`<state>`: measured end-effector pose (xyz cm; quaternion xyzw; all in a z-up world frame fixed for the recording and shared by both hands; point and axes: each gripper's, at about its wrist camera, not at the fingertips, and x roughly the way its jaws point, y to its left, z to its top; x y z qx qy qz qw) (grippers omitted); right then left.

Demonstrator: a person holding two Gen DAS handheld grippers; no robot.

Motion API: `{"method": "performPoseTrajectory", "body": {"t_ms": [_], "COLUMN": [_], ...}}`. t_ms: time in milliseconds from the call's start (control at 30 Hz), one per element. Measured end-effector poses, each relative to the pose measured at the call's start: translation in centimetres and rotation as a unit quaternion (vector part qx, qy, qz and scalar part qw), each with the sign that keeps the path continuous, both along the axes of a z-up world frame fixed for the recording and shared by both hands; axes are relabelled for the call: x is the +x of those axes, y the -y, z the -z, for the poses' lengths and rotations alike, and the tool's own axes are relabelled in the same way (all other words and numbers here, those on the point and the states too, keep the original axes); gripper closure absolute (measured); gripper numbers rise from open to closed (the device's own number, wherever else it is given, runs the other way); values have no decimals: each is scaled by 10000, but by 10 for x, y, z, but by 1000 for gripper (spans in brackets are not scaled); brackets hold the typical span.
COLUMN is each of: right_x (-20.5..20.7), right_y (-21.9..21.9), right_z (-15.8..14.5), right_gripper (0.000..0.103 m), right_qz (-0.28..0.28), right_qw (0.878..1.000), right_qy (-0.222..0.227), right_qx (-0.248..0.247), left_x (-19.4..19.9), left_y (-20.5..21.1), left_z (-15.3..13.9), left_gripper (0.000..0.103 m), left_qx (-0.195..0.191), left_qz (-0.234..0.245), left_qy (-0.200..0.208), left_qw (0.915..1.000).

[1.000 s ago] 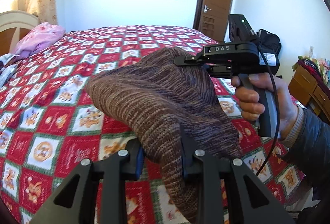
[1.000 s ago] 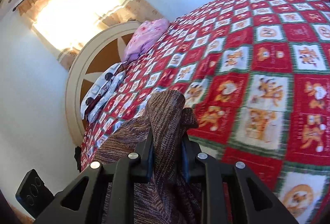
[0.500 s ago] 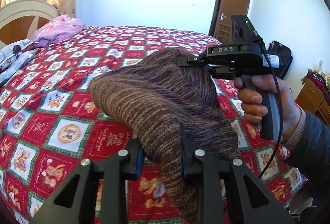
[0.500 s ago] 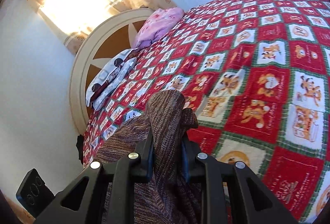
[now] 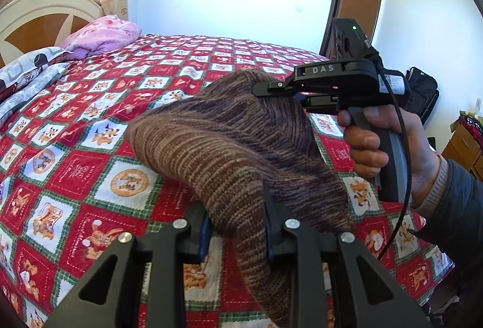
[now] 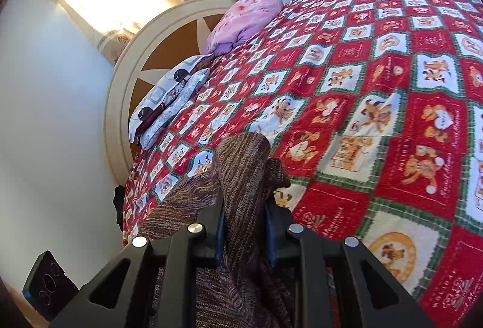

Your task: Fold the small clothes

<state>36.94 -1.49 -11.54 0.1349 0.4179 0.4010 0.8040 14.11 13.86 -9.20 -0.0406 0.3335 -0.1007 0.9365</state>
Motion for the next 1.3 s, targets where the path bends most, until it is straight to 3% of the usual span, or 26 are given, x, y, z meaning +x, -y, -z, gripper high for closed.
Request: {"method": "performPoseTrajectory", "body": {"t_ms": [433,833,1067,1133,1200,1300], "right_x": [3,21,28,28,26,14], "right_y": [-42,-59,-57,-54,-50,-35], "right_z": [15,54,70,70,67,54], "right_gripper": [81,81,80,76,63,60], "right_qz": [-258,-72,16,72,186,354], "right_qw": [9995,9975,9958,9957,9949,9947], "right_qy": [-113,-339,-470,-454,-439,-124], "right_qx": [-158,-621,-782,-804,-889,-953], "left_x": [-8,-9,-14,-15,-18,-27], "left_y": [-18,-27,-30,-29,-27,-25], "left_z": [8,49,62,61,58,45], "left_gripper": [75,74,66,61,56,55], "left_qx": [148,333,336,399,489,638], "left_qz": [-184,-344,-442,-479,-523,-528], "left_qy": [-49,-510,-456,-456,-464,-345], "left_qw": [9997,9976,9974,9970,9964,9960]}}
